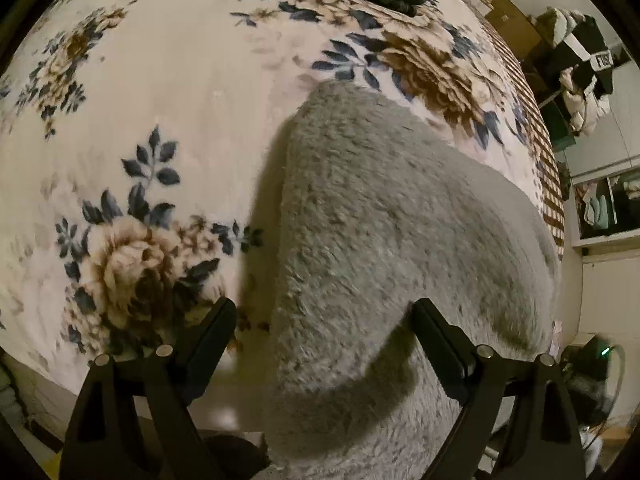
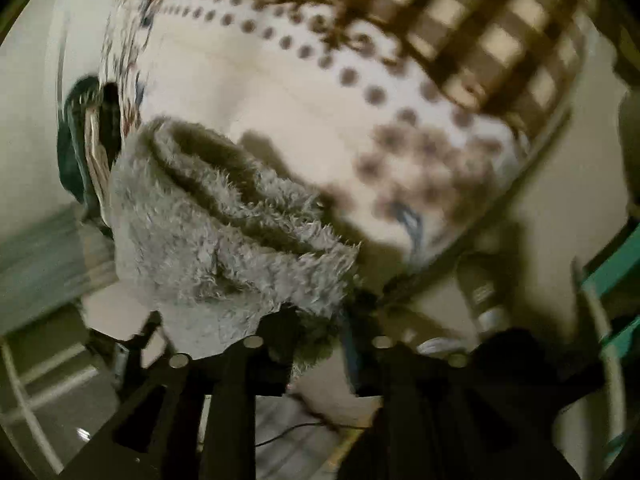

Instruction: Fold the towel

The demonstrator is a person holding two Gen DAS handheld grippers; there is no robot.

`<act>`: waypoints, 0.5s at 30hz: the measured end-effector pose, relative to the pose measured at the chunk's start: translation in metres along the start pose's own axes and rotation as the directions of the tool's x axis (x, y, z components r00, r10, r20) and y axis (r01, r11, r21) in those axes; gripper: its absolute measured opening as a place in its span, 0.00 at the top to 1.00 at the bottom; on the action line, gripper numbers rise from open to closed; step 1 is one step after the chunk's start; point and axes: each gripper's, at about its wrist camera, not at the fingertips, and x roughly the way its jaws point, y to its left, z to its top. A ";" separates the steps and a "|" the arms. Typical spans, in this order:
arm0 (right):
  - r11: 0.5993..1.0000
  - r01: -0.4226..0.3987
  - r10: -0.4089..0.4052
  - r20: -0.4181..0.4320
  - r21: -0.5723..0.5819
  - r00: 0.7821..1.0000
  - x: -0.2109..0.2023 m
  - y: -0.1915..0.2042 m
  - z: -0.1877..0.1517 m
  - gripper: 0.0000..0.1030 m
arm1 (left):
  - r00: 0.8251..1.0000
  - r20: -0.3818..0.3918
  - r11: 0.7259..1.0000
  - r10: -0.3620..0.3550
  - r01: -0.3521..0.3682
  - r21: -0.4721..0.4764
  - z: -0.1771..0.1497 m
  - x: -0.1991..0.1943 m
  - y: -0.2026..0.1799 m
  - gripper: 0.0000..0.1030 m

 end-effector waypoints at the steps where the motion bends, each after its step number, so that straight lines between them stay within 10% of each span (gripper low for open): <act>1: 0.998 0.037 -0.037 0.014 -0.042 0.999 -0.005 0.009 0.001 0.49 | 1.000 0.001 1.000 0.000 0.000 0.006 -0.001 -0.001 0.000 0.12; 7: 0.969 0.017 0.031 0.191 -0.245 0.981 -0.048 0.074 0.017 0.37 | 1.000 0.019 1.000 -0.002 0.002 0.003 0.007 -0.005 -0.001 0.12; 12: 0.971 -0.067 0.095 0.117 -0.228 0.989 -0.020 0.093 0.074 0.36 | 0.999 0.046 0.999 0.013 -0.014 0.034 0.034 0.001 -0.008 0.12; 14: 0.975 -0.083 0.102 0.079 -0.206 0.992 -0.001 0.097 0.093 0.43 | 0.999 0.040 0.998 0.017 -0.019 0.053 0.042 0.007 -0.009 0.12; 15: 0.974 -0.075 0.091 0.062 -0.215 0.994 0.008 0.103 0.101 0.67 | 0.999 0.034 0.998 0.018 -0.020 0.058 0.044 0.010 -0.009 0.12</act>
